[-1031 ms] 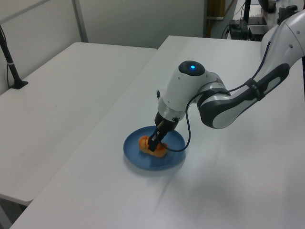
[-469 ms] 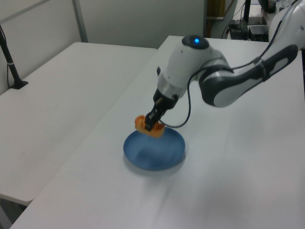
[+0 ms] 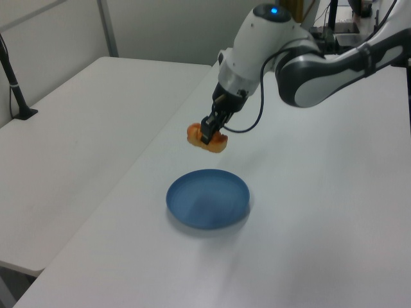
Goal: Put the bread on the table
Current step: 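Lift the bread roll up off the blue plate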
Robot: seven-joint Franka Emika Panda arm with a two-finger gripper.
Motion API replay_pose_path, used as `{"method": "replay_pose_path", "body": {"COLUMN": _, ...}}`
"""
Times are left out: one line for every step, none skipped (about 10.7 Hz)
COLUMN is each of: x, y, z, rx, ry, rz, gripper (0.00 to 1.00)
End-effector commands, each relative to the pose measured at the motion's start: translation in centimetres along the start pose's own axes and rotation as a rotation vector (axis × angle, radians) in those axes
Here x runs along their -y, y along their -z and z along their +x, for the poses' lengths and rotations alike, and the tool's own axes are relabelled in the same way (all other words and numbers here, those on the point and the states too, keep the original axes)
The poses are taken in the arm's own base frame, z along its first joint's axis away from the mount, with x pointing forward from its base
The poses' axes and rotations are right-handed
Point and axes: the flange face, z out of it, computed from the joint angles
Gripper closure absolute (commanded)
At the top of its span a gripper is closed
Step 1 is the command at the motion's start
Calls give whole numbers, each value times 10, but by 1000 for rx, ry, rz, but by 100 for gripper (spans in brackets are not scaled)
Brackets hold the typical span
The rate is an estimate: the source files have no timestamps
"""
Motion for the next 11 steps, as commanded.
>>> {"method": "replay_pose_path", "body": {"x": -13, "y": 30, "z": -4, "rx": 15, "ry": 13, "rz": -16, "gripper": 68}}
{"method": "replay_pose_path", "body": {"x": -29, "y": 37, "z": 0, "rx": 15, "ry": 15, "rz": -24, "gripper": 68}}
{"method": "replay_pose_path", "body": {"x": -49, "y": 45, "z": 6, "rx": 19, "ry": 53, "rz": -32, "gripper": 68}}
{"method": "replay_pose_path", "body": {"x": -74, "y": 53, "z": 12, "rx": 39, "ry": 76, "rz": -24, "gripper": 68}}
{"method": "replay_pose_path", "body": {"x": -102, "y": 65, "z": 18, "rx": 60, "ry": 115, "rz": -3, "gripper": 68}}
{"method": "replay_pose_path", "body": {"x": -132, "y": 76, "z": 21, "rx": 93, "ry": 157, "rz": 7, "gripper": 68}}
{"method": "replay_pose_path", "body": {"x": -164, "y": 89, "z": 22, "rx": 143, "ry": 185, "rz": 13, "gripper": 68}}
{"method": "replay_pose_path", "body": {"x": -202, "y": 102, "z": 23, "rx": 182, "ry": 215, "rz": 18, "gripper": 67}}
{"method": "replay_pose_path", "body": {"x": -237, "y": 114, "z": 20, "rx": 208, "ry": 259, "rz": 36, "gripper": 67}}
{"method": "replay_pose_path", "body": {"x": -276, "y": 123, "z": 14, "rx": 222, "ry": 306, "rz": 39, "gripper": 67}}
{"method": "replay_pose_path", "body": {"x": -308, "y": 127, "z": 6, "rx": 237, "ry": 333, "rz": 36, "gripper": 67}}
